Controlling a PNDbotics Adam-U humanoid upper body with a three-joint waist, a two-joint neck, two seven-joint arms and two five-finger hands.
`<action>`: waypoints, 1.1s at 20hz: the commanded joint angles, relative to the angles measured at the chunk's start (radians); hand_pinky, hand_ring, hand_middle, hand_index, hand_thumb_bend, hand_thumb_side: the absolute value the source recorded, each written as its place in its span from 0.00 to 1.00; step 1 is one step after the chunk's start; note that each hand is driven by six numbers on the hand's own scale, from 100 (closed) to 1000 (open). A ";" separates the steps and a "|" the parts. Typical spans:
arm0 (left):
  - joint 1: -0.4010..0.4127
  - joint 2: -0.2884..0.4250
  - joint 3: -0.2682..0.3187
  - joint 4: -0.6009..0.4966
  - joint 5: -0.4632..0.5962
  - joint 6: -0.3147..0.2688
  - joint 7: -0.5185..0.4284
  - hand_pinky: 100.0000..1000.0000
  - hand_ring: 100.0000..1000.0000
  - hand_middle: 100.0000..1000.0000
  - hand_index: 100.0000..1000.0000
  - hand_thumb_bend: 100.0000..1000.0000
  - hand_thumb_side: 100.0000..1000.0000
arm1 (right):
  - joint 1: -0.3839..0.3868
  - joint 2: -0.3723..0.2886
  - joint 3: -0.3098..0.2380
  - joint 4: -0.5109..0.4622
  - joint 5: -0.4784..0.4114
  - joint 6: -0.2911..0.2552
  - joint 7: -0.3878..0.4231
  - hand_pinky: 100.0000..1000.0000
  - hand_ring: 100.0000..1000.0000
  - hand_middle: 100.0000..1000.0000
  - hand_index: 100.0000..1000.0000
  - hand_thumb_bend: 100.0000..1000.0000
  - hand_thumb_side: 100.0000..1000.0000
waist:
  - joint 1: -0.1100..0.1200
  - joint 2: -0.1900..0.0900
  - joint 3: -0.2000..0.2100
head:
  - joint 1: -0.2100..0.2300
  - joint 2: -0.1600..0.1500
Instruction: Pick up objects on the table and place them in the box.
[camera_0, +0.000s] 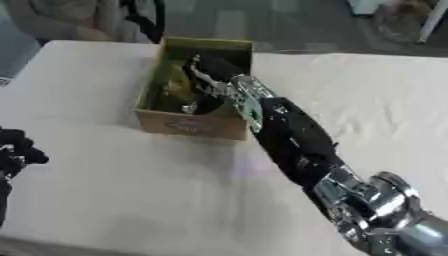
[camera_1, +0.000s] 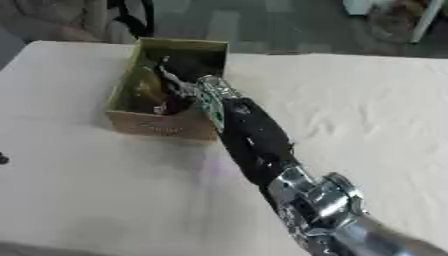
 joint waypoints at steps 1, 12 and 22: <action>-0.013 0.011 0.001 -0.015 0.004 -0.001 -0.004 0.51 0.45 0.44 0.56 0.17 0.54 | -0.008 0.002 0.000 0.017 0.011 -0.008 0.067 0.57 0.67 0.69 0.81 0.31 0.23 | 0.004 -0.011 -0.002 | -0.001 -0.008; -0.009 0.013 0.008 -0.014 0.001 -0.004 0.002 0.51 0.45 0.44 0.56 0.17 0.54 | -0.029 -0.036 -0.002 -0.083 -0.078 0.013 0.116 0.87 0.91 0.92 0.93 0.45 0.48 | 0.000 -0.013 -0.021 | 0.008 -0.013; -0.002 0.018 0.015 -0.012 -0.001 -0.007 0.009 0.51 0.45 0.44 0.56 0.18 0.54 | -0.047 -0.092 0.015 -0.209 -0.260 0.029 0.067 0.85 0.89 0.91 0.93 0.47 0.39 | -0.003 -0.027 -0.049 | 0.025 -0.012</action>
